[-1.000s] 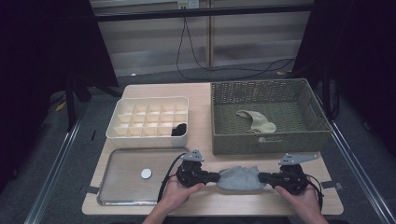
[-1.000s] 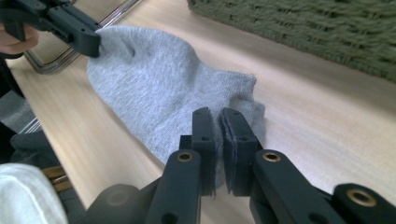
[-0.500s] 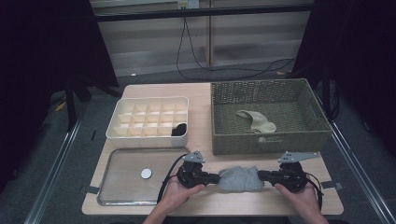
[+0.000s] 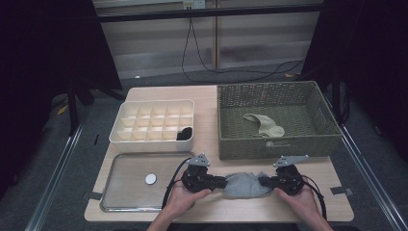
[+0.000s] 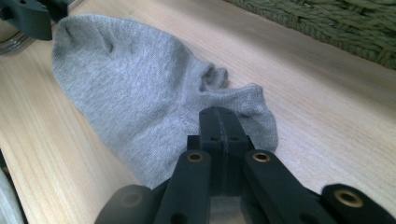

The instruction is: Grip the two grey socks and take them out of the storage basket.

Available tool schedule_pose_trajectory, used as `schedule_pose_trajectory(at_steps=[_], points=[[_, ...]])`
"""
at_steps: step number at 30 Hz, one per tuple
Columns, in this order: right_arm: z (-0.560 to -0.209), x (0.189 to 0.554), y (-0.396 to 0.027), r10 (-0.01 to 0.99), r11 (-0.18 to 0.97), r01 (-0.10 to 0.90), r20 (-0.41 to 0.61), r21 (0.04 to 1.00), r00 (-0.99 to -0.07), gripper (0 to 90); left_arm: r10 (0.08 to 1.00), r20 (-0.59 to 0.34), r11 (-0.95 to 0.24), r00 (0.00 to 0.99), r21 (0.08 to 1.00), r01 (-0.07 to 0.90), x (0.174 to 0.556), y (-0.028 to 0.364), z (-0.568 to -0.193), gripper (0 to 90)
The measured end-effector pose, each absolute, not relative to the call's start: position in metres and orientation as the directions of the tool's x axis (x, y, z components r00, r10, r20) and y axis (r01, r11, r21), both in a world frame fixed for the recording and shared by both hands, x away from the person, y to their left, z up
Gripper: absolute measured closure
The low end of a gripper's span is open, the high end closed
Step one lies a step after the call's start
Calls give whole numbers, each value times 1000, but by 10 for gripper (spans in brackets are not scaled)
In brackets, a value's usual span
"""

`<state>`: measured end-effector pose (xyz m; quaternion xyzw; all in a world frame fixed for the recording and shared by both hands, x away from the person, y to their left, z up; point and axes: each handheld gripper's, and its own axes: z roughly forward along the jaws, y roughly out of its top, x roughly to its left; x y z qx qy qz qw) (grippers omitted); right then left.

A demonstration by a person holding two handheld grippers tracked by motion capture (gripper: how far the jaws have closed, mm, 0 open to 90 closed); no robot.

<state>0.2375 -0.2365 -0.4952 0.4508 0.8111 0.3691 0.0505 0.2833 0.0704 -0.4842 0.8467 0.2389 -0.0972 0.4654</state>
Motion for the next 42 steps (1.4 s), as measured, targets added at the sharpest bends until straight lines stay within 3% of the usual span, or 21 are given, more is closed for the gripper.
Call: schedule_pose_trajectory(at_steps=[5,10,13,20,29,34,36,42], points=[[-495,237,-236,769,318,696,254,644,-587,900,336,-337,-477,879,744,468,282,60,-482,744],[-494,236,-236,766,325,692,250,645,-593,896,345,-302,-517,888,729,449,280,50,-488,875],[-494,236,-236,765,324,694,254,643,-592,893,324,-341,-467,882,753,463,284,55,-480,878],[-493,234,-235,764,326,694,253,642,-593,879,356,-310,-473,882,754,456,290,54,-481,878],[-479,232,-254,775,262,666,259,699,-577,790,373,-325,-492,869,725,483,294,52,-495,871],[-486,236,-263,786,252,699,280,669,-551,732,368,-331,-488,869,727,483,294,53,-495,871],[-487,237,-262,783,257,702,282,664,-554,734,366,-333,-489,869,726,484,294,53,-495,871],[-488,240,-258,781,278,711,279,646,-559,878,359,-338,-484,870,729,484,293,53,-493,874]])
